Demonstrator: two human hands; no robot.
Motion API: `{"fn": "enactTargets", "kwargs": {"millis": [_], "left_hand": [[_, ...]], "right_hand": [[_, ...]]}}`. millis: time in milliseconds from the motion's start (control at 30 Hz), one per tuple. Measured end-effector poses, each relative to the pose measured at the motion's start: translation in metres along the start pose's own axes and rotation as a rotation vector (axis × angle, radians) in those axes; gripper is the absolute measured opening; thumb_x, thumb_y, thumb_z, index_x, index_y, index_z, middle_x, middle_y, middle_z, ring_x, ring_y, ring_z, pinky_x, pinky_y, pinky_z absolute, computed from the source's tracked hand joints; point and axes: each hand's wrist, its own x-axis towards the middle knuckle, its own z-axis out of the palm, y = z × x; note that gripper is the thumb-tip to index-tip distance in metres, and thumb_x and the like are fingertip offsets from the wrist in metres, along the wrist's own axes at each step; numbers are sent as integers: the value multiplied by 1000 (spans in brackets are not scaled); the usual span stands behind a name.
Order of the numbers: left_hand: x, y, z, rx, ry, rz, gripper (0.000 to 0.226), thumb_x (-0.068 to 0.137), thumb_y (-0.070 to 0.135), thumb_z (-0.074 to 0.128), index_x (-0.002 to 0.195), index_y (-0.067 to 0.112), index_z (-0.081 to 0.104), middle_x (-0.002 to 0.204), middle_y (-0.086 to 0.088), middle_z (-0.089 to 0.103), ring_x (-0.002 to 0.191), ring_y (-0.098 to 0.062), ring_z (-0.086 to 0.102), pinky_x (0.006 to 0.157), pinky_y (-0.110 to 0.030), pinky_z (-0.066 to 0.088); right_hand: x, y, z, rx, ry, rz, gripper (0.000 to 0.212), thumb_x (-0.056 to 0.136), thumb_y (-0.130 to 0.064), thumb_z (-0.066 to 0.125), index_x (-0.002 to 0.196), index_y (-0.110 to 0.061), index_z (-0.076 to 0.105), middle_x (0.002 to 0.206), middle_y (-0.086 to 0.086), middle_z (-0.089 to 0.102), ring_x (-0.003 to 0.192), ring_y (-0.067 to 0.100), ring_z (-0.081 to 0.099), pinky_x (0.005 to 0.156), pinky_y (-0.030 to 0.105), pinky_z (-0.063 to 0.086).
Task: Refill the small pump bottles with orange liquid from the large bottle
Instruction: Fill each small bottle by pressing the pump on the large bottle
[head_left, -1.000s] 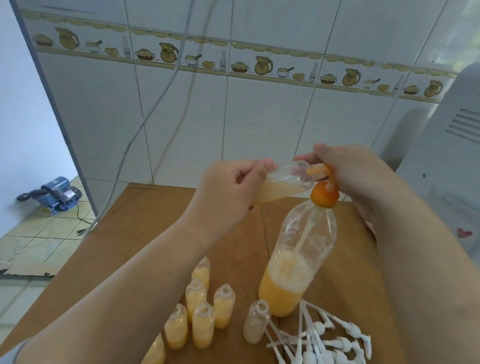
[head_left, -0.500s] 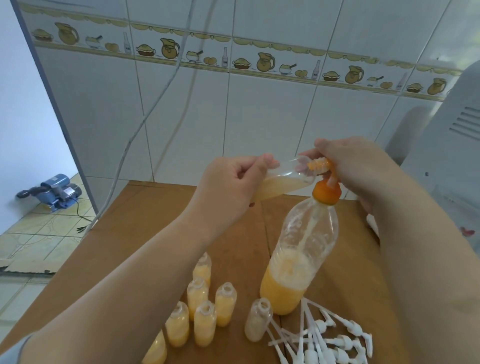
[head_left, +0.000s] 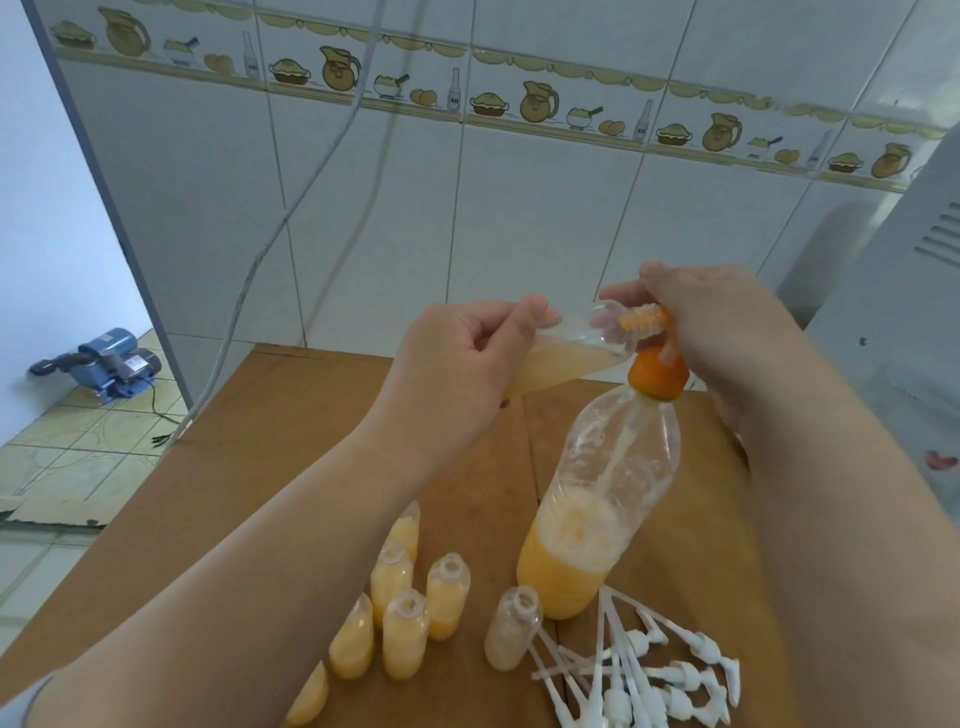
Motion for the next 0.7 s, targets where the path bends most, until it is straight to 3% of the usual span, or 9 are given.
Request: {"fn": "enactTargets", "kwargs": {"millis": [133, 233, 300, 367, 500, 600, 700], "left_hand": [[-2, -3, 3, -31, -3, -28, 27, 94, 36, 49, 98, 23, 72, 64, 3, 65, 50, 0, 55, 43, -11, 40], [-2, -7, 4, -14, -24, -63, 28, 95, 37, 48, 99, 24, 72, 73, -20, 66, 52, -8, 54, 42, -12, 39], [-2, -6, 2, -6, -23, -66, 29, 95, 38, 48, 100, 23, 72, 83, -29, 64, 54, -13, 54, 43, -12, 40], [-2, -3, 0, 1, -26, -53, 29, 95, 38, 47, 100, 23, 72, 87, -31, 64, 56, -16, 54, 43, -13, 41], [-2, 3, -1, -11, -15, -8, 29, 95, 38, 48, 99, 23, 72, 81, -27, 66, 54, -12, 55, 43, -12, 41], [-2, -1, 3, 6, -23, -3, 27, 95, 39, 48, 97, 26, 72, 81, -28, 64, 54, -13, 55, 43, -12, 41], [-3, -4, 3, 21, -33, -41, 29, 95, 39, 46, 100, 25, 71, 86, -34, 61, 56, -17, 53, 44, -11, 40]], "right_hand": [[0, 6, 3, 48, 6, -27, 42, 102, -32, 33, 91, -20, 71, 80, -8, 72, 66, 2, 64, 63, 16, 48], [4, 11, 7, 52, 4, -16, 42, 102, -30, 33, 92, -16, 72, 85, -1, 74, 81, 12, 66, 77, 24, 50], [5, 10, 8, 45, -14, -11, 41, 102, -30, 34, 94, -15, 71, 89, 1, 74, 72, 5, 65, 70, 18, 49], [4, 6, 5, -26, -21, -26, 39, 101, -31, 34, 96, -19, 71, 92, -3, 72, 66, 0, 62, 64, 16, 42], [1, 3, -3, 7, -8, -64, 39, 101, -33, 35, 93, -22, 72, 92, -3, 73, 83, 9, 62, 81, 28, 47], [2, 6, 1, 54, 24, -26, 42, 101, -31, 33, 91, -20, 72, 83, -6, 73, 71, 3, 64, 69, 20, 48], [2, 11, 8, 45, 20, -5, 43, 101, -31, 34, 88, -16, 73, 87, 2, 74, 86, 22, 66, 77, 31, 51]]}}
